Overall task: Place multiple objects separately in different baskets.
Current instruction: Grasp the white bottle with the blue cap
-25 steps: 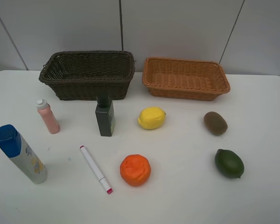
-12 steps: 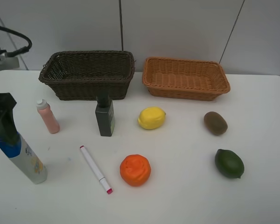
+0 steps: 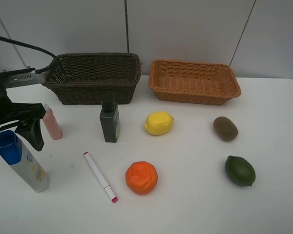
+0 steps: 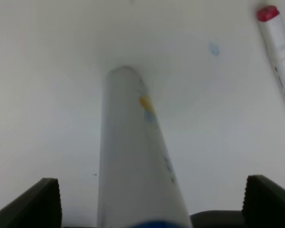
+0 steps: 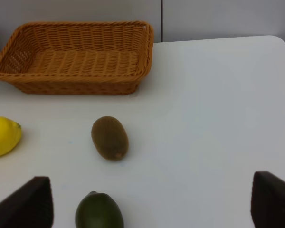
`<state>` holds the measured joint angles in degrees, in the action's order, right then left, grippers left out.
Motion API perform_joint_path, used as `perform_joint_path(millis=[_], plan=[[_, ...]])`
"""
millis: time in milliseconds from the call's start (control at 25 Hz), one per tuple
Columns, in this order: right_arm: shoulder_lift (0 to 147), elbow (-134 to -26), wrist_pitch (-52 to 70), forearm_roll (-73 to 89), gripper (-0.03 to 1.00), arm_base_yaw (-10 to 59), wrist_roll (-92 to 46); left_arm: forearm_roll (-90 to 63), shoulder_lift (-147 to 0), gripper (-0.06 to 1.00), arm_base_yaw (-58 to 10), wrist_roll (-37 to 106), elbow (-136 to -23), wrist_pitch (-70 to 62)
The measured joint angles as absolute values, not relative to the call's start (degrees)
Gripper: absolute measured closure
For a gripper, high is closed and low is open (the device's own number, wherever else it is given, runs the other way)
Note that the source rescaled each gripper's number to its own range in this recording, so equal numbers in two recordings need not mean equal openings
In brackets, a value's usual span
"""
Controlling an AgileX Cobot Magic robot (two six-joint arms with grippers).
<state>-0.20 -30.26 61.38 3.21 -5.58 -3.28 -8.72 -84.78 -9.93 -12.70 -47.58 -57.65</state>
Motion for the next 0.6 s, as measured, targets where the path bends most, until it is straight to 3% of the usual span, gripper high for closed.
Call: perform_joint_path(millis=[600], plan=[[-0.20,-30.26,61.38,3.21,0.01,-5.58,-3.28,-8.91,-88.58,-0.03,-9.93,-13.52,-47.58,-56.53]])
